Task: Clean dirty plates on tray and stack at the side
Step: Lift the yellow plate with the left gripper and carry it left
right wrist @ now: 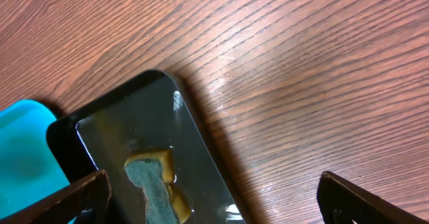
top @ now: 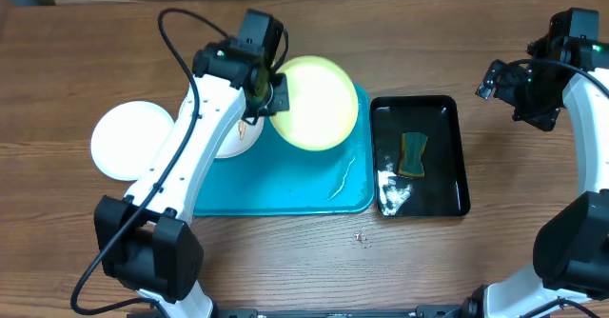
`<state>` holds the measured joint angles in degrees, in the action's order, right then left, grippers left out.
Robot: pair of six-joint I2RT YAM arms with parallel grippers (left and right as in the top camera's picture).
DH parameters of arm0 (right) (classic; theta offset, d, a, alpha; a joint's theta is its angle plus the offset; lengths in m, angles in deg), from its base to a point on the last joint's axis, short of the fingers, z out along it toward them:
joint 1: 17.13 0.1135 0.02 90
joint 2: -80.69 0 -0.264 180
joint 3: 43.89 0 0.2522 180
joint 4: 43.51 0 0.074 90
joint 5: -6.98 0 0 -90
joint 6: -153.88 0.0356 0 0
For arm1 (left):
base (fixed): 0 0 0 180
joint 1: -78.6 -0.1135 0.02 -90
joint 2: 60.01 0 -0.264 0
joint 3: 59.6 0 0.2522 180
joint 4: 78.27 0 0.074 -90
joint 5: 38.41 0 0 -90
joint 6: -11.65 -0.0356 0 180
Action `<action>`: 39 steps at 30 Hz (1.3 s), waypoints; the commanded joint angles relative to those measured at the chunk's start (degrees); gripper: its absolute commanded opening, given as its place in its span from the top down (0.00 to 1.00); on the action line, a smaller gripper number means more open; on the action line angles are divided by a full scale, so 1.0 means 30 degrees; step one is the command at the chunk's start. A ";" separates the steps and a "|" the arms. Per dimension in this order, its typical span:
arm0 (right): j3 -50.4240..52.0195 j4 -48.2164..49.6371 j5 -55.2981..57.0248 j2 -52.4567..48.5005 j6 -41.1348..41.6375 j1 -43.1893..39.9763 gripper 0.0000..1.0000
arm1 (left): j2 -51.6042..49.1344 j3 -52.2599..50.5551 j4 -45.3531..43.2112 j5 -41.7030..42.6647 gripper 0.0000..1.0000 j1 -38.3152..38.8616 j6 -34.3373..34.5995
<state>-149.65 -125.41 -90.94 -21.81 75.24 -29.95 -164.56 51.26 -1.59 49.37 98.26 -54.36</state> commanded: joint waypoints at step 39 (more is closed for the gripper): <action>-0.0204 0.0109 0.0131 0.0233 0.0080 -0.0146 0.00 | -0.0051 0.1406 -0.4204 -2.4727 0.96 1.5788 -0.0714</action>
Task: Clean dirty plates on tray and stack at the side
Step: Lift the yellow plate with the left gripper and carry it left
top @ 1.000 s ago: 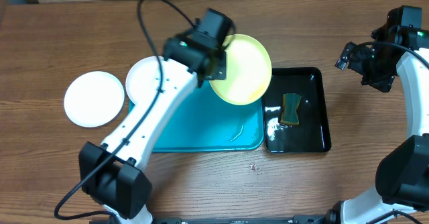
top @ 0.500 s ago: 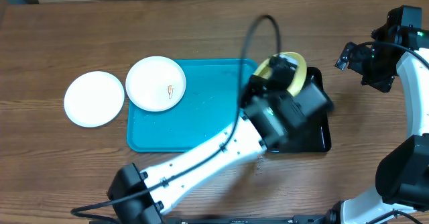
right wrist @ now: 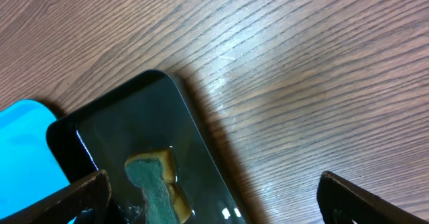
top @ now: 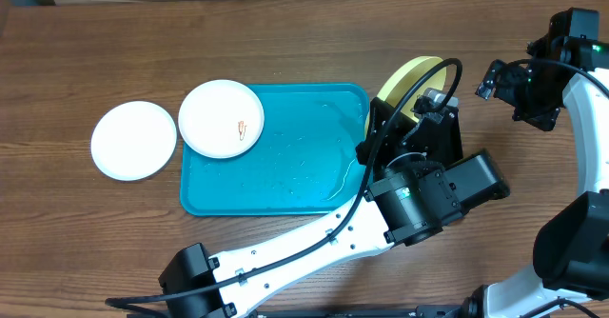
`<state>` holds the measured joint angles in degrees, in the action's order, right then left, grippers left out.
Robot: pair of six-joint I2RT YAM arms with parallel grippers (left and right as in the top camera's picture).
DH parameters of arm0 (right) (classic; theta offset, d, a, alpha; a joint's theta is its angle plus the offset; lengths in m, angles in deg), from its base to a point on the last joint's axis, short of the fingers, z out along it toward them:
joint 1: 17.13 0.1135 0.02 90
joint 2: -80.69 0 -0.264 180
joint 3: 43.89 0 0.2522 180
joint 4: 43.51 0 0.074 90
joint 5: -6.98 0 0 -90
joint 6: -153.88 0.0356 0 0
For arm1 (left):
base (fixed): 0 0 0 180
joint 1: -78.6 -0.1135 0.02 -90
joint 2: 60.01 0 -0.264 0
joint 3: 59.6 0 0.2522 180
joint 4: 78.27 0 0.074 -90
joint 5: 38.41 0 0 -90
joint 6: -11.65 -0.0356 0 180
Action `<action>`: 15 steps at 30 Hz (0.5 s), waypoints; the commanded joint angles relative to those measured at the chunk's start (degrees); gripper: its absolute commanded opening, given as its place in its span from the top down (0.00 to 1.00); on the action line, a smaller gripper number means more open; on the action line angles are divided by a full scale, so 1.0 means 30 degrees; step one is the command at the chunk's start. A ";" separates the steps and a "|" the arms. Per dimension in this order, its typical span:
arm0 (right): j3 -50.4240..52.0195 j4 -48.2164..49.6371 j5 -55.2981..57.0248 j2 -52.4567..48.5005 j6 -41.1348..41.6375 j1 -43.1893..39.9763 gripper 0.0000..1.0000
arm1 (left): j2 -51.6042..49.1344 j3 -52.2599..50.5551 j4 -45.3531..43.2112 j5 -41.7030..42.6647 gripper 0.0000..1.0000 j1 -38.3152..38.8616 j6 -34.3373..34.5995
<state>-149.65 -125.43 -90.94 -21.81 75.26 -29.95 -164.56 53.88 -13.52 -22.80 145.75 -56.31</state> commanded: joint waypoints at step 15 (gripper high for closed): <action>-0.0204 0.0117 0.0131 0.0233 0.0073 -0.0146 0.00 | -0.0051 0.0532 0.0408 1.4651 0.96 -0.5093 0.0597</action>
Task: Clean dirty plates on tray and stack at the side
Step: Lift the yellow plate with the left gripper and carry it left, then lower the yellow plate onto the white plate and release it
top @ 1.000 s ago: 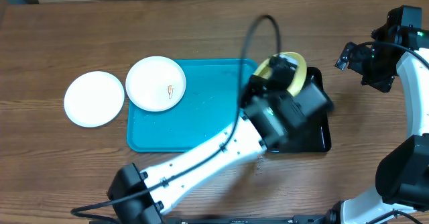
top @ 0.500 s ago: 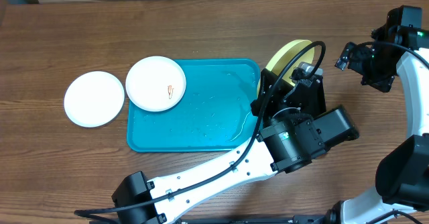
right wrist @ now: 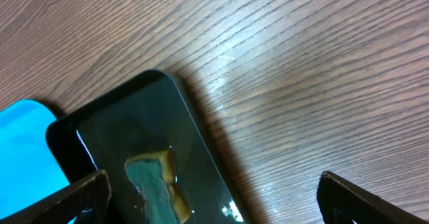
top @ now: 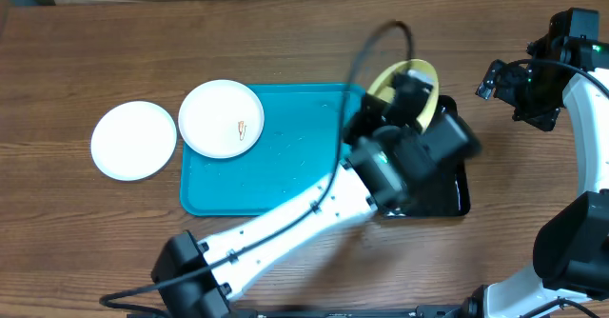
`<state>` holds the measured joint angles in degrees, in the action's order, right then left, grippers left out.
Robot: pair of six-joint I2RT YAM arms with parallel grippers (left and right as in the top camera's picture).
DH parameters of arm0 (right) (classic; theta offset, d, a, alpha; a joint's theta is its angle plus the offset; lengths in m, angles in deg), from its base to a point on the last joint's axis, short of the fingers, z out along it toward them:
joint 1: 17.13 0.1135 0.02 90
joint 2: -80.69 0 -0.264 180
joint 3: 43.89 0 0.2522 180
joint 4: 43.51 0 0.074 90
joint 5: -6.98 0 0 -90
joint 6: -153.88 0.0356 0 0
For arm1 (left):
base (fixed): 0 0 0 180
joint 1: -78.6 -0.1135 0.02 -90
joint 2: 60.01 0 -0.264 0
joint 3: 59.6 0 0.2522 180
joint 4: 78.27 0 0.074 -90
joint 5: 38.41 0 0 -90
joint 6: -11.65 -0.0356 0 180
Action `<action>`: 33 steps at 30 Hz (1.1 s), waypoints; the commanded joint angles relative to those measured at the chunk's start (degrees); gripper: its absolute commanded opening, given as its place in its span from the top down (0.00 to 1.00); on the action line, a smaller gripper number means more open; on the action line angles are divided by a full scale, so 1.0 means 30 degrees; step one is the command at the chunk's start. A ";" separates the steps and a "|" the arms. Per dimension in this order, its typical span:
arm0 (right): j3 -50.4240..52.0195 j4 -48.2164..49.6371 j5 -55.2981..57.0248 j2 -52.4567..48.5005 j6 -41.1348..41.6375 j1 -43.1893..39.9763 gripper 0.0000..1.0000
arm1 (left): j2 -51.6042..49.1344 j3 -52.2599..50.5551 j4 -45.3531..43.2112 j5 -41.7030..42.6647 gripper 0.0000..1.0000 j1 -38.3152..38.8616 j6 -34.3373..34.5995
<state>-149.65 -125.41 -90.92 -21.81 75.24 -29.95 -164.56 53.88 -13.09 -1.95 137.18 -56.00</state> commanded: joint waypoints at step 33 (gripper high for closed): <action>-0.0204 0.0109 0.0124 0.0233 0.0080 -0.0146 0.00 | -0.0051 -0.1362 0.5202 2.0342 0.96 -3.2414 0.0248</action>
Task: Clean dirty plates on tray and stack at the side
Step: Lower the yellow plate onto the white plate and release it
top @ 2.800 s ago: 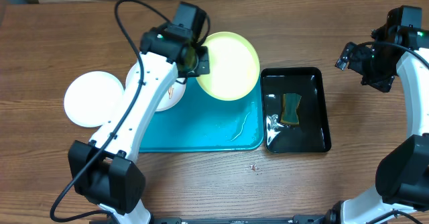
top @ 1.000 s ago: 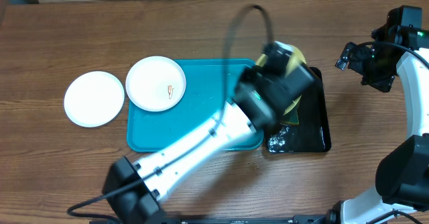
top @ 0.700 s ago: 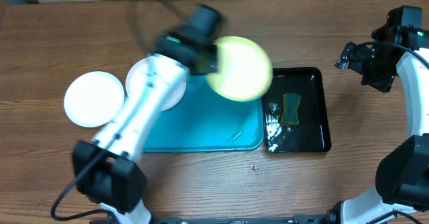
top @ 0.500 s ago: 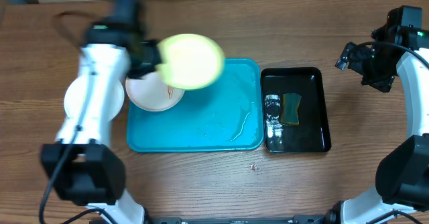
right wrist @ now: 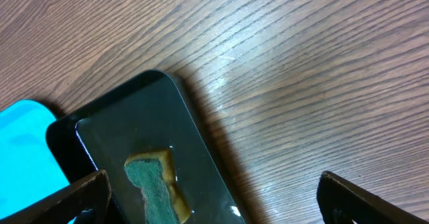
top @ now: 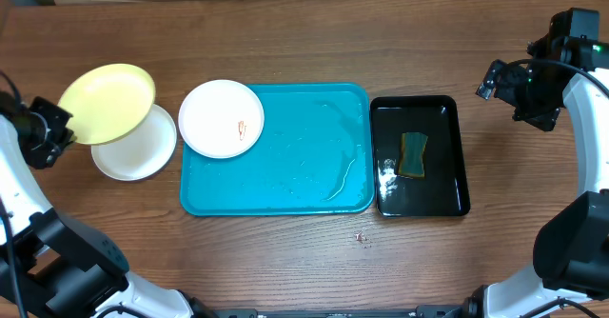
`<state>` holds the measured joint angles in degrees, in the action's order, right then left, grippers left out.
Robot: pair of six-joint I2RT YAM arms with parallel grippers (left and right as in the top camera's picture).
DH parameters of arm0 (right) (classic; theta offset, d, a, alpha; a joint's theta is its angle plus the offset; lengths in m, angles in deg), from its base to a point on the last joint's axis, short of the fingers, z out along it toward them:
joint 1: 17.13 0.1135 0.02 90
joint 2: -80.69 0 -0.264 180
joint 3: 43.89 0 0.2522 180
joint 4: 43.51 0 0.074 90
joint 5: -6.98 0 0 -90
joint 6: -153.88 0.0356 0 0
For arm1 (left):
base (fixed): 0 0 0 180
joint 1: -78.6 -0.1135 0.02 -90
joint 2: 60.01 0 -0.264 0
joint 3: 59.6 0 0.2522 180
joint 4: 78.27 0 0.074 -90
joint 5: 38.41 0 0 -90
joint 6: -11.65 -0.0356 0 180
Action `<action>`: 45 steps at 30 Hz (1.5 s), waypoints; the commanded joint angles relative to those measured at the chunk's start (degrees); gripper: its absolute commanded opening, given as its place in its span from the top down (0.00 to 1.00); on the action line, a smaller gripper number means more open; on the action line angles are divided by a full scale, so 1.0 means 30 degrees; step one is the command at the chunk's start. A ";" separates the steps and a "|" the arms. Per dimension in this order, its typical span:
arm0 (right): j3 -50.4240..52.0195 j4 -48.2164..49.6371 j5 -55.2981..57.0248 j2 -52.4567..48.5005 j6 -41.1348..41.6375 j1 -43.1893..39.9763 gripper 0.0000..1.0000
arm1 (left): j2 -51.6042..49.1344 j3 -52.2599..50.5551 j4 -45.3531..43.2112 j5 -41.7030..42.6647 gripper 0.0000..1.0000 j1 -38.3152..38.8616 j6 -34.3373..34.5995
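Note:
A pale yellow plate (top: 107, 102) hangs tilted at the far left, overlapping a white plate (top: 138, 151) that lies on the table. My left gripper (top: 55, 126) is shut on the yellow plate's left rim. Another white plate (top: 221, 118), marked with a small red stain, rests on the left end of the teal tray (top: 285, 180). At the far right, my right gripper (top: 506, 82) is open and holds nothing. In its wrist view, the right gripper (right wrist: 214, 207) shows its fingers wide apart above the table.
A black basin (top: 455, 156) holding water stands right of the tray. A green and yellow sponge (top: 413, 154) lies in the basin, and the sponge (right wrist: 151, 184) also shows in the wrist view. A few crumbs (top: 361, 236) lie near the table's front.
My left arm was over the black basin with the yellow plate. Now it is at the far left, holding that plate above the white plate on the table. The right arm has not moved.
My left gripper first held the yellow plate at the tray's back right corner. Then the plate stood on edge at the black basin for two moments. Now it hangs over the white plate at the far left. The right gripper stayed open and still throughout.

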<state>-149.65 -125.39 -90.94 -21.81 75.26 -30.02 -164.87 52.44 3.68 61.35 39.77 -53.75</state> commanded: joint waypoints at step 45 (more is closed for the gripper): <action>-0.0204 0.0102 0.0131 0.0233 0.0073 -0.0124 0.00 | -0.0860 -0.3891 -0.6047 -0.3002 0.56 0.9581 -0.3636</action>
<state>-149.65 -125.43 -90.92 -21.81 75.24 -30.17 -165.09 41.51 -13.98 54.51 68.38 -63.78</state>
